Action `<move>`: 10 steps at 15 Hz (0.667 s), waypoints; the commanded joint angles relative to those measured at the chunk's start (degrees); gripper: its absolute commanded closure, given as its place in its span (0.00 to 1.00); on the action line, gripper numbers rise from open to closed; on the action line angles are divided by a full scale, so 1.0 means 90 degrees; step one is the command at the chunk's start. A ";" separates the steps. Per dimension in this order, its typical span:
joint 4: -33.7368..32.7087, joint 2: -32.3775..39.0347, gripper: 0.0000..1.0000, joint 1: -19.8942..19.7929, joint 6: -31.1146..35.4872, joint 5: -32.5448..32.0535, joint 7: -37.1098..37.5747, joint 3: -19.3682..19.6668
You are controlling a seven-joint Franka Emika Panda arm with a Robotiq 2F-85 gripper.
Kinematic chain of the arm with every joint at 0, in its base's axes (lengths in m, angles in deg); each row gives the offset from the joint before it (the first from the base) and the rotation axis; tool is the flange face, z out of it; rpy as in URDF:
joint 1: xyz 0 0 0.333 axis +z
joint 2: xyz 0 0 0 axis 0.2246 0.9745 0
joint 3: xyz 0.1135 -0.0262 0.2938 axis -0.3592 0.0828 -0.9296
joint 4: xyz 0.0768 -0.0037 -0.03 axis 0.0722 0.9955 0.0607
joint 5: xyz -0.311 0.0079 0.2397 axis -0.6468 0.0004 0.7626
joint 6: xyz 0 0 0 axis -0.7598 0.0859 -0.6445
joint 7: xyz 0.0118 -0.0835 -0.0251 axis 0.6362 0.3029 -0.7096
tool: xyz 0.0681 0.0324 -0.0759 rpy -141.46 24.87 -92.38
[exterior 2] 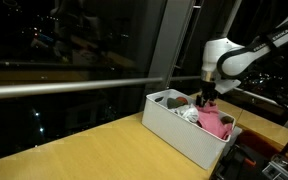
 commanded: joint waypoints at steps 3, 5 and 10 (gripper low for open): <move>0.1433 -0.1847 0.00 -0.0197 0.0182 -0.0290 0.0061 -0.0141; 0.1638 -0.2371 0.00 -0.0201 0.0128 -0.0224 0.0042 -0.0303; 0.1570 -0.3306 0.00 -0.0303 0.0043 -0.0291 0.0069 -0.0746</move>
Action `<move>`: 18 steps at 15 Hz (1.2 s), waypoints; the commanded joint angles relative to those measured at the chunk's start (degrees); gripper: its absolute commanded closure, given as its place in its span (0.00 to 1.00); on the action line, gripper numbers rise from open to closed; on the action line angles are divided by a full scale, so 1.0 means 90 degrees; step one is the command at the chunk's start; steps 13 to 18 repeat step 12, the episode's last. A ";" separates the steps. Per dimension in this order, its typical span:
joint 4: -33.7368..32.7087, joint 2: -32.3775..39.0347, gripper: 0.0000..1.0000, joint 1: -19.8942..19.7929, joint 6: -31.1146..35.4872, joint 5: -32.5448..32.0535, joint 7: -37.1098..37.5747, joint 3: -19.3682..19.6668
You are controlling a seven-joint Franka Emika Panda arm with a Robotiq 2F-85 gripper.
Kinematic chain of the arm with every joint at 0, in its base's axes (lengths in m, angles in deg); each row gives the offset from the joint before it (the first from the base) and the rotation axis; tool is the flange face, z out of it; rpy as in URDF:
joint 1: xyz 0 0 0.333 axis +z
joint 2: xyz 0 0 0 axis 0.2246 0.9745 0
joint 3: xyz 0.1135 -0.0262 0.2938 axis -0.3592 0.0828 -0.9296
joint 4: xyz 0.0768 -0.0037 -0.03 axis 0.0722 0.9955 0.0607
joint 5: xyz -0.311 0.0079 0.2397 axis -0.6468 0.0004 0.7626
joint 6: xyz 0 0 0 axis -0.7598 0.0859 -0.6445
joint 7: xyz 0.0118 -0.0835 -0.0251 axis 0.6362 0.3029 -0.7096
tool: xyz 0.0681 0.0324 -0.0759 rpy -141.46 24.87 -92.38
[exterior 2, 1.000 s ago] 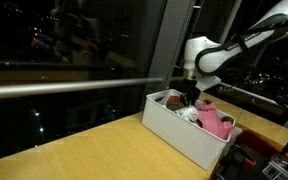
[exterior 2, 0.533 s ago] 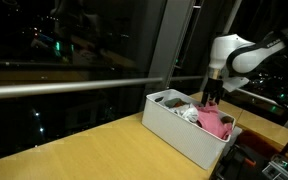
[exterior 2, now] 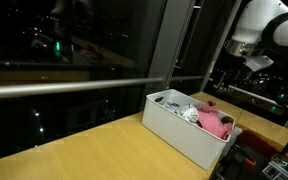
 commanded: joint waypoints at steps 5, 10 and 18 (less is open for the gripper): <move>-0.0067 -0.0823 0.00 -0.0373 0.0004 0.0133 -0.0111 -0.0553; -0.0082 -0.1000 0.00 -0.0381 -0.0005 0.0223 -0.0197 -0.0587; -0.0081 -0.0998 0.00 -0.0381 -0.0005 0.0223 -0.0198 -0.0587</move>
